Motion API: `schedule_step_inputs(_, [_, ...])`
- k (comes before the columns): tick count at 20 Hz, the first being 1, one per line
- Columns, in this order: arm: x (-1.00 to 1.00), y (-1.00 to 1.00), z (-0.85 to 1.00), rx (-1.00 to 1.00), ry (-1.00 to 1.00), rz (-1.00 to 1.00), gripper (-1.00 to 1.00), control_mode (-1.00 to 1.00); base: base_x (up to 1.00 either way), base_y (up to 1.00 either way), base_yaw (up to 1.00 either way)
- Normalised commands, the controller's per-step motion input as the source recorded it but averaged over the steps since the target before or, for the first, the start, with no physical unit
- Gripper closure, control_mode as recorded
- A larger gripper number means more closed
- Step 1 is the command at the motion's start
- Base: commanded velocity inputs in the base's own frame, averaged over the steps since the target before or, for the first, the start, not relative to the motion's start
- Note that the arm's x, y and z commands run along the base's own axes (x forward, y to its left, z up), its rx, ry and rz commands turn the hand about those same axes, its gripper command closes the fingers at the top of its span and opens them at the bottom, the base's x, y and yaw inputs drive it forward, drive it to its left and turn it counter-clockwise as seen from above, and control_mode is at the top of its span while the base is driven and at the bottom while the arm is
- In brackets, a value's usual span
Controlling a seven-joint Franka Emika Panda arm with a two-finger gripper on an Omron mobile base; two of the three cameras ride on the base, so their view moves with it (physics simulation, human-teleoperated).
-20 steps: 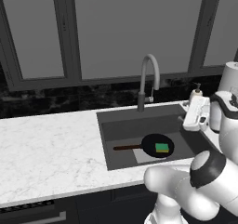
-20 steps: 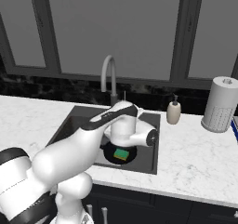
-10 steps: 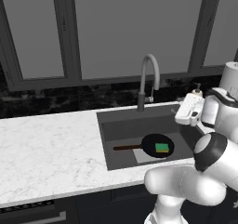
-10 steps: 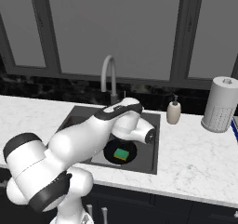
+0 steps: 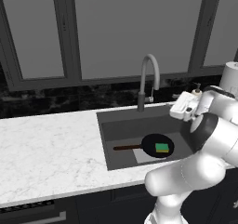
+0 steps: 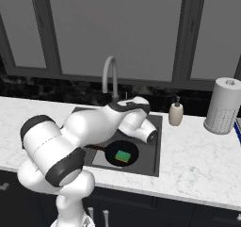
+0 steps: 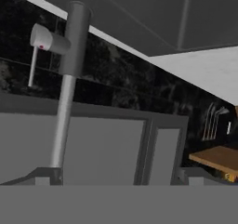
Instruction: Pick the pan and sponge and place them into the sink. Then turn on the water.
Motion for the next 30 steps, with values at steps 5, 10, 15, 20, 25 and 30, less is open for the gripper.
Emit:
schedule_step_inputs(5, [0.27,0.00,0.00,0.11,0.00,0.00,-1.00,-1.00,0.00,0.00,0.00])
schedule_step_inputs(10, [0.32,0.00,-0.03,0.07,0.00,0.00,-1.00,-1.00,0.00,0.00,0.00])
schedule_step_inputs(15, [0.28,0.00,0.00,0.00,0.00,0.00,-1.00,-1.00,0.00,0.00,0.00])
schedule_step_inputs(20, [0.31,0.00,-0.08,0.00,0.02,0.00,-1.00,-1.00,0.00,0.00,0.00])
schedule_step_inputs(25, [0.33,0.00,-0.26,0.00,0.07,0.00,-1.00,-1.00,0.00,0.00,0.00])
schedule_step_inputs(30, [0.29,0.01,-0.15,0.00,0.03,0.00,-1.00,-1.00,0.00,0.00,0.00])
